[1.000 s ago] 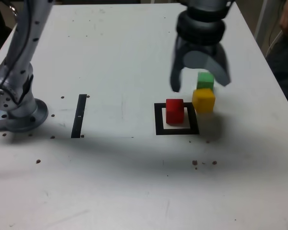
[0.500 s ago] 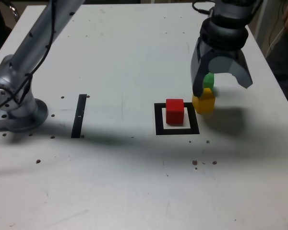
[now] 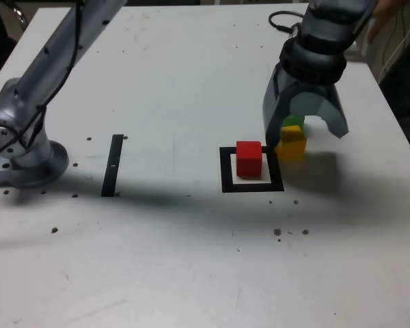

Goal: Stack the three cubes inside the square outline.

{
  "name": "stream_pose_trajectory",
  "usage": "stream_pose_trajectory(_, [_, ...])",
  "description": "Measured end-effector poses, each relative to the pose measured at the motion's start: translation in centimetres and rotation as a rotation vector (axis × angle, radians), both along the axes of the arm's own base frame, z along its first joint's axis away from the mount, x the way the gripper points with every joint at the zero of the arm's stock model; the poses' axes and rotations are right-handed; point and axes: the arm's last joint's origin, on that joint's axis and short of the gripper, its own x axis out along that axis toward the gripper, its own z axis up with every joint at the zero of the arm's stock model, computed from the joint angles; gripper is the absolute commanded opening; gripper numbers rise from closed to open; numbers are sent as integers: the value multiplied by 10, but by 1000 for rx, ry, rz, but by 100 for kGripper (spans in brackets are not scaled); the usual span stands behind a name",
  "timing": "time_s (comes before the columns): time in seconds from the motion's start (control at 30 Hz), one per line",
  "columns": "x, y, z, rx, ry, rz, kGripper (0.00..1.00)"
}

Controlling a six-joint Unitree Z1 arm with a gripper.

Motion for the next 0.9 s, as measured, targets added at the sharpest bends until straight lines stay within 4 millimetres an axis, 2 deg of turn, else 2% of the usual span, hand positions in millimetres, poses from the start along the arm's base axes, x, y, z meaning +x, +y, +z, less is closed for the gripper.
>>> stream_pose_trajectory(0.33, [0,0,-6,-6,9,3,97])
stream_pose_trajectory(0.6, [3,-1,-21,-41,35,17,86])
stream_pose_trajectory(0.7, [4,1,-24,-49,39,28,75])
stream_pose_trajectory(0.9, [4,1,-25,-49,38,39,33])
